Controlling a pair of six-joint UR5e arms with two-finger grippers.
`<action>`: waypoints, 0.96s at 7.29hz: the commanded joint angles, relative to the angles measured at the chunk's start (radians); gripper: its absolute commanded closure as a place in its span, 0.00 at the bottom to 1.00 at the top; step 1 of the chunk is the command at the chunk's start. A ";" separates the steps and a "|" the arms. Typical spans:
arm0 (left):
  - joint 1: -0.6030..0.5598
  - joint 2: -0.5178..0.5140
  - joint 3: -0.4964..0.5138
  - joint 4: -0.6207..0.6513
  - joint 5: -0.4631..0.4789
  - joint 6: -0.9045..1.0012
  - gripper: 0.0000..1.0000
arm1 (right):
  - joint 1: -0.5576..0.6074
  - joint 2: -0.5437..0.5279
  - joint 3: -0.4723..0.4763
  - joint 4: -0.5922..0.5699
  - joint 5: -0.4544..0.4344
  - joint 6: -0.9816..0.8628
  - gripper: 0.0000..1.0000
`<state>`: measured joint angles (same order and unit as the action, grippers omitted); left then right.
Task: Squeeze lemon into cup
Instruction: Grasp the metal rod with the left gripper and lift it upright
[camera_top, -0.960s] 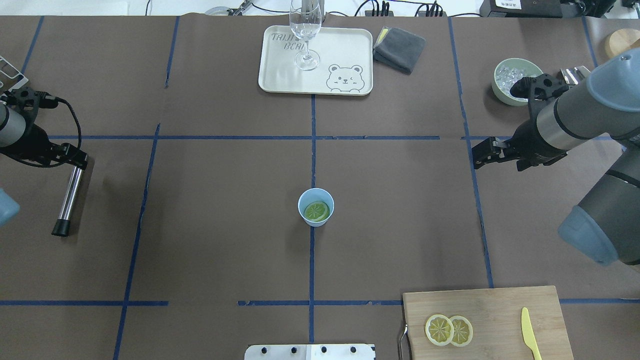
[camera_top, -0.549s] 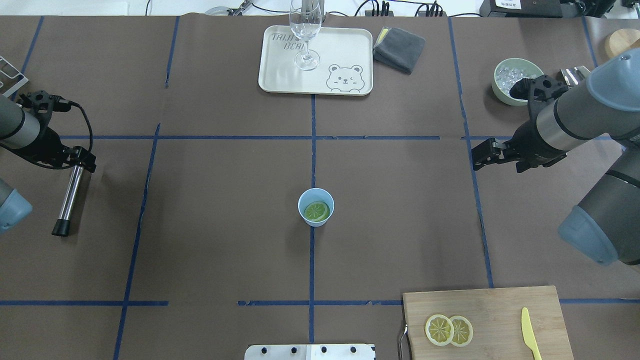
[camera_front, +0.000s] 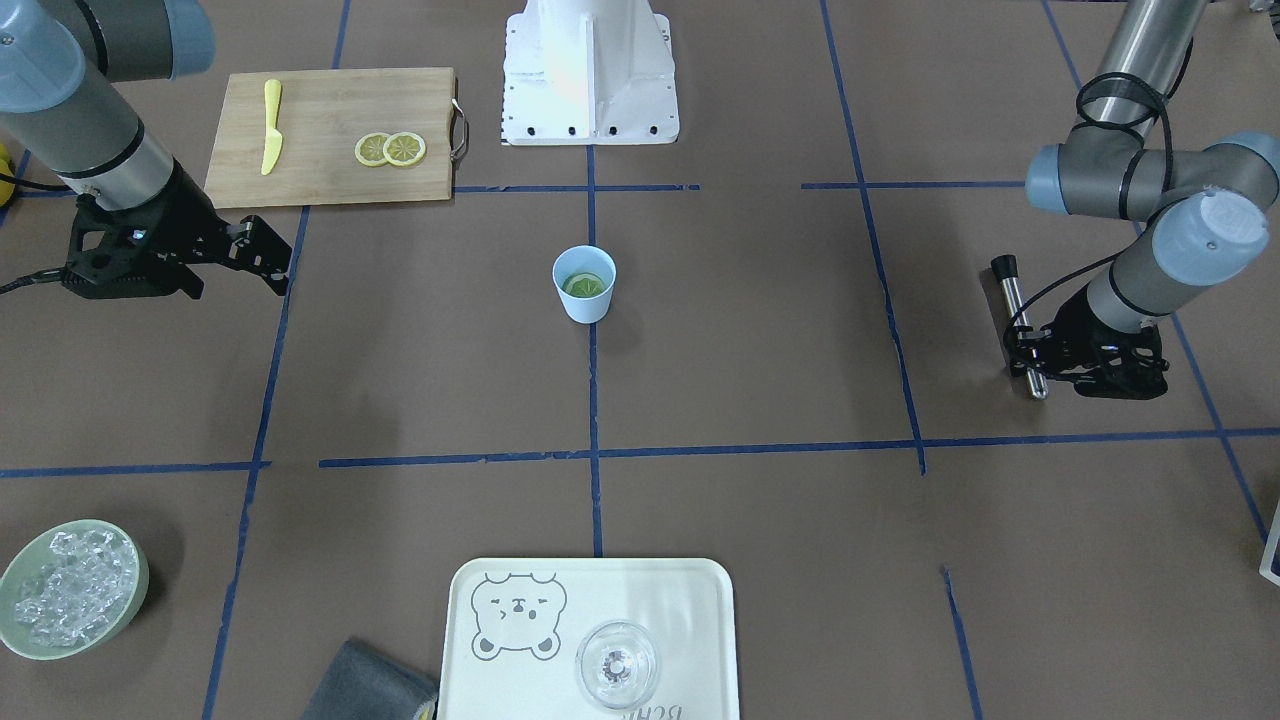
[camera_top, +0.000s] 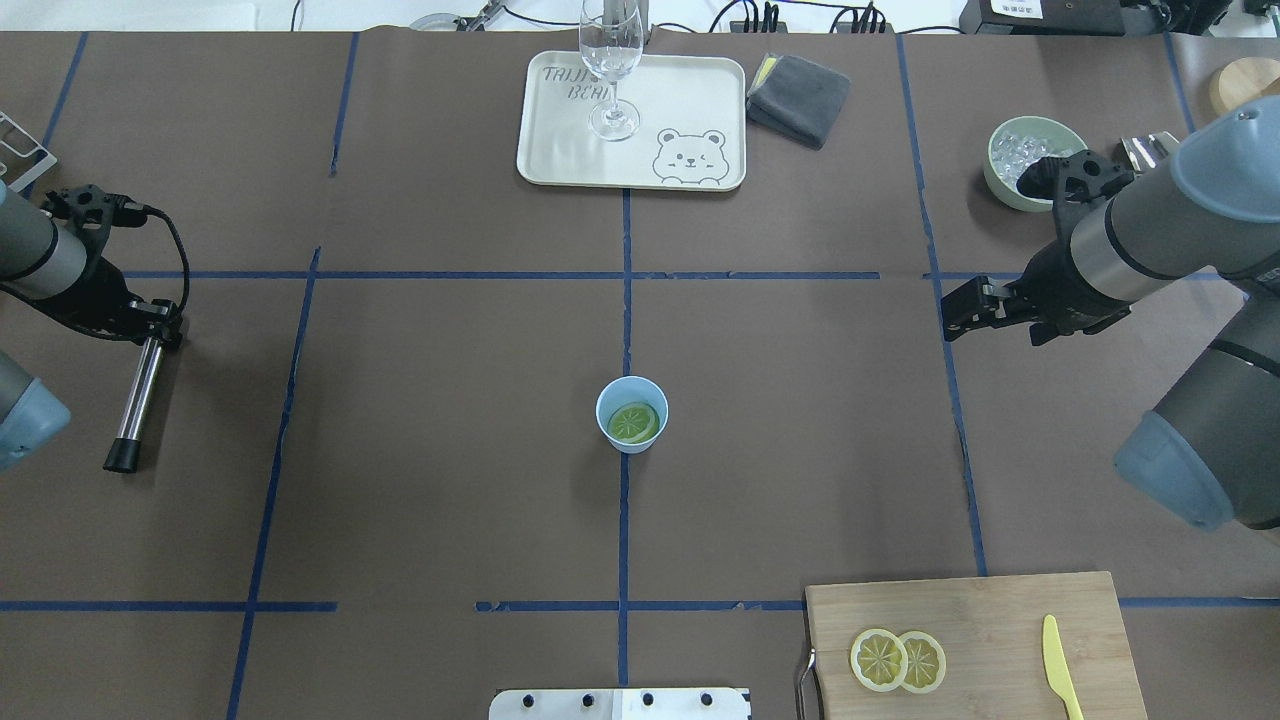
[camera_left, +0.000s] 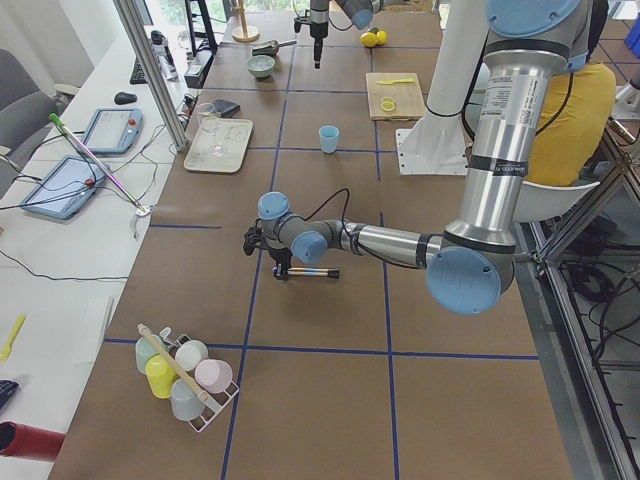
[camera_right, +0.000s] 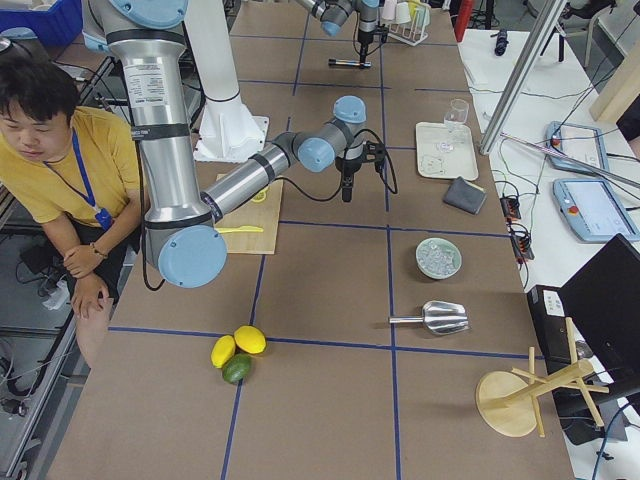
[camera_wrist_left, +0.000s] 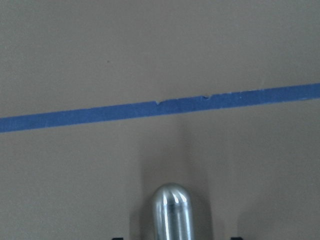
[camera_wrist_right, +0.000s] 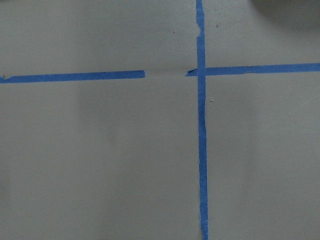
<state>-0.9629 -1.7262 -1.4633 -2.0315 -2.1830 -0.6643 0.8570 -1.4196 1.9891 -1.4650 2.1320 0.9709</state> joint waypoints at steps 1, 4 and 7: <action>0.000 0.000 -0.014 0.001 -0.007 -0.001 1.00 | -0.001 0.005 0.000 0.000 0.008 0.002 0.00; 0.001 -0.006 -0.187 0.001 0.005 -0.007 1.00 | 0.000 0.011 0.007 0.002 0.011 0.002 0.00; 0.117 -0.143 -0.334 0.031 0.070 -0.009 1.00 | 0.017 0.005 0.007 0.015 0.014 -0.006 0.00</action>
<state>-0.9267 -1.8106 -1.7370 -2.0097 -2.1622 -0.6729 0.8638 -1.4114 1.9955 -1.4516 2.1444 0.9697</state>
